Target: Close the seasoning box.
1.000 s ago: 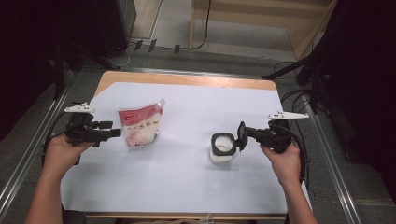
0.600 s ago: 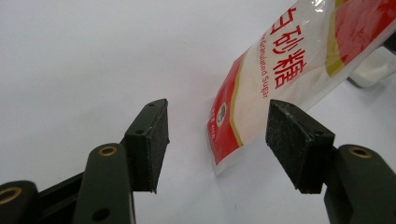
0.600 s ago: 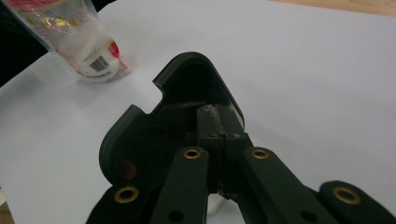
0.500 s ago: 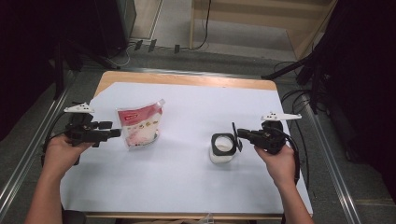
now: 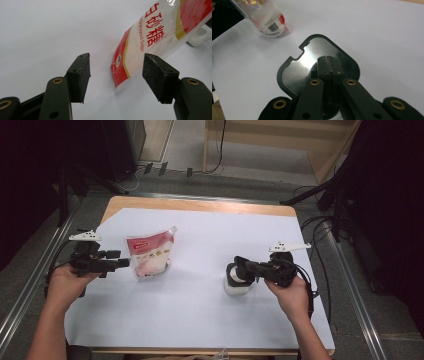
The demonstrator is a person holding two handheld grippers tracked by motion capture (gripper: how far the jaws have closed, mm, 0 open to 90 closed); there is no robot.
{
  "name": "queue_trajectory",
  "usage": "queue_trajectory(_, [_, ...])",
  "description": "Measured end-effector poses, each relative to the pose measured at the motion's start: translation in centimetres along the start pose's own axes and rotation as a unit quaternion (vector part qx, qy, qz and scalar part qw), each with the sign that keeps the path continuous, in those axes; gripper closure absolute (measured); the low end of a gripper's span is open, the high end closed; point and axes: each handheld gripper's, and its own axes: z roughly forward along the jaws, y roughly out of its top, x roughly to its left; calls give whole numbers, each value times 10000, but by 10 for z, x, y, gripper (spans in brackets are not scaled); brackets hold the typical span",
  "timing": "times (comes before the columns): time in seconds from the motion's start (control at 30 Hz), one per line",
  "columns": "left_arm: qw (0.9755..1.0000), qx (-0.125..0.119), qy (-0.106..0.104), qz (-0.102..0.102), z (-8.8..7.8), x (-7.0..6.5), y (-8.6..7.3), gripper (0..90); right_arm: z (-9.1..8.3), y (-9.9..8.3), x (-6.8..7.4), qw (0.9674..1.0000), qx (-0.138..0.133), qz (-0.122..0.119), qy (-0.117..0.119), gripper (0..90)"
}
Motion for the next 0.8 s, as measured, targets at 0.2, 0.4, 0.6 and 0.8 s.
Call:
queue_trajectory(0.2, [10000,23,14,-6,1,-1,0,401,7,0,5,9998,132,-157,-17,898])
queue_trajectory(0.4, [10000,23,3,-18,1,-1,0,400,10,0,7,9996,156,-236,-15,846])
queue_trajectory(0.6, [10000,46,-5,-24,1,-1,0,400,12,-1,7,9996,100,-277,-23,770])
queue_trajectory(0.8, [10000,58,-7,1,1,0,-1,401,10,-2,0,9997,-48,-228,-121,669])
